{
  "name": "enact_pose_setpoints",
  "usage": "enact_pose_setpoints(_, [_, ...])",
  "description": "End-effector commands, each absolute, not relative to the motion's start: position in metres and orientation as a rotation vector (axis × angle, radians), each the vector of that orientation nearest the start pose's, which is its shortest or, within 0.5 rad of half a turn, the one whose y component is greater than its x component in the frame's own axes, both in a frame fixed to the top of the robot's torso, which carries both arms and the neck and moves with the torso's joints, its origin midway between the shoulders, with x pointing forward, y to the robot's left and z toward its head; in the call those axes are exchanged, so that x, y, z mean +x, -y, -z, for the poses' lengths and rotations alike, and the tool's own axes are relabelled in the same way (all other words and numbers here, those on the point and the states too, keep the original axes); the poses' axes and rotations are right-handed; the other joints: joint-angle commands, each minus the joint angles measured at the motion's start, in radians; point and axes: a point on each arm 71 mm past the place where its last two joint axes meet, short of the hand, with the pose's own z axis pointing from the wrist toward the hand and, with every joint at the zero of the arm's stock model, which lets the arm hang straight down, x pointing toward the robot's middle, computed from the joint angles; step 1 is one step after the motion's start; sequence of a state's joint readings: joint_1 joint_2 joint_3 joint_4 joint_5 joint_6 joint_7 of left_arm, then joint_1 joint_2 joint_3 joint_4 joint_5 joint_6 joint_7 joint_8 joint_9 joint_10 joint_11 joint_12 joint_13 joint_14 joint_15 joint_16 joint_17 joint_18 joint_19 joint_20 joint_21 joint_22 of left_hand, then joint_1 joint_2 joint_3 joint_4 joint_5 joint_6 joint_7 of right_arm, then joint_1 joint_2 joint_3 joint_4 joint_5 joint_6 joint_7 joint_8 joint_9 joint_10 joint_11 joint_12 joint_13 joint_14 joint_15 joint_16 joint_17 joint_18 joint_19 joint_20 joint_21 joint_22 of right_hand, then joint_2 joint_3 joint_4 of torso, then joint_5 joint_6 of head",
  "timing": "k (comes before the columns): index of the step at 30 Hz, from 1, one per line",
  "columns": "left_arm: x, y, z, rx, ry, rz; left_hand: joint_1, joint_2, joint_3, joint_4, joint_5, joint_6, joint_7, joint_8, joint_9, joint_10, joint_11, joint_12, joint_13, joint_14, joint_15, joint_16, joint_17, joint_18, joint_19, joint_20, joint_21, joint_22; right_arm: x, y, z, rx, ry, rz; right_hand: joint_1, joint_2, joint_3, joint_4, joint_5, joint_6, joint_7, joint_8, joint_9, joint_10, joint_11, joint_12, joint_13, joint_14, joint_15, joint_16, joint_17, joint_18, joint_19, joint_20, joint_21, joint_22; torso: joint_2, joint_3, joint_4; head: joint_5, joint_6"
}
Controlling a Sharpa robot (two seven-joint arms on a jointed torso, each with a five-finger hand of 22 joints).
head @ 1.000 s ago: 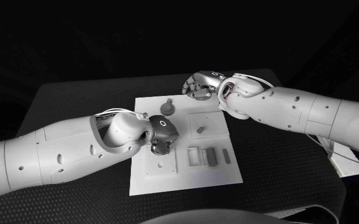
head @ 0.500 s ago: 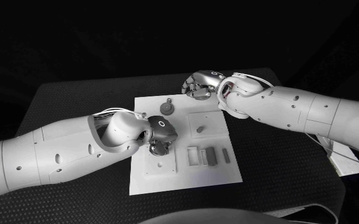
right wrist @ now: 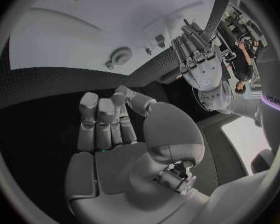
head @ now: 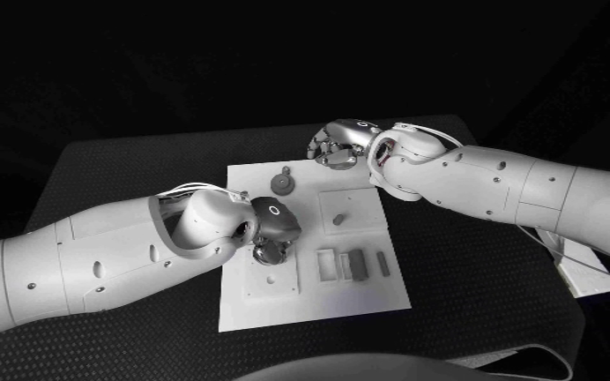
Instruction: Assemble the parts on the task board
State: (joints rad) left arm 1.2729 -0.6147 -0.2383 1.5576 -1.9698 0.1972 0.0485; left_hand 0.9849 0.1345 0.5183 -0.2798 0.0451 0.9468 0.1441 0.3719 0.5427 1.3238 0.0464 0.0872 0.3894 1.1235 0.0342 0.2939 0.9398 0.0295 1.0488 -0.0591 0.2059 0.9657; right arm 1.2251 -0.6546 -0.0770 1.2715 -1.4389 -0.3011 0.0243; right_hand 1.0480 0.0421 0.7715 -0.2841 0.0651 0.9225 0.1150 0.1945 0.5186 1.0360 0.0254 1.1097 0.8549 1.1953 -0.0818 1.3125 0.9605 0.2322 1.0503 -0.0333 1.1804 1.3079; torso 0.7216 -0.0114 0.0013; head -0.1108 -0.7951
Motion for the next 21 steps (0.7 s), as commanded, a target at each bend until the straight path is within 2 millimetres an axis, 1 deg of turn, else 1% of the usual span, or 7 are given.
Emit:
enact_pose_setpoints(1, [0.4244,-0.0778,0.2442,1.246,-1.867,0.526,0.008,0.006,0.003,0.003,0.004,0.030,-0.040,0.005,0.002,-0.004,-0.002,-0.004,0.001,-0.007,0.003,-0.005,0.001,0.011,-0.006,-0.002,-0.007,-0.001,0.5246,0.1678,0.1979,-0.254,-1.662,-0.689,0.004,0.009,0.005,-0.002,0.003,-0.024,0.031,0.006,-0.002,-0.002,0.007,0.003,0.001,-0.002,0.007,-0.002,0.002,0.030,-0.002,-0.004,0.006,0.014,0.000,0.0005,0.0000,-0.001,-0.002])
enact_pose_setpoints(21, [0.4265,-0.0765,0.2458,1.245,-1.871,0.520,0.009,0.006,0.004,0.002,0.004,0.030,-0.040,0.005,0.003,-0.004,-0.002,-0.004,0.002,-0.008,0.003,-0.006,0.002,0.011,-0.007,-0.002,-0.007,0.000,0.5240,0.1658,0.1980,-0.258,-1.664,-0.694,0.004,0.009,0.006,-0.002,0.003,-0.024,0.031,0.006,-0.002,-0.002,0.007,0.003,0.001,-0.002,0.007,-0.002,0.002,0.030,-0.002,-0.004,0.006,0.014,0.000,0.0000,0.0008,-0.002,-0.007])
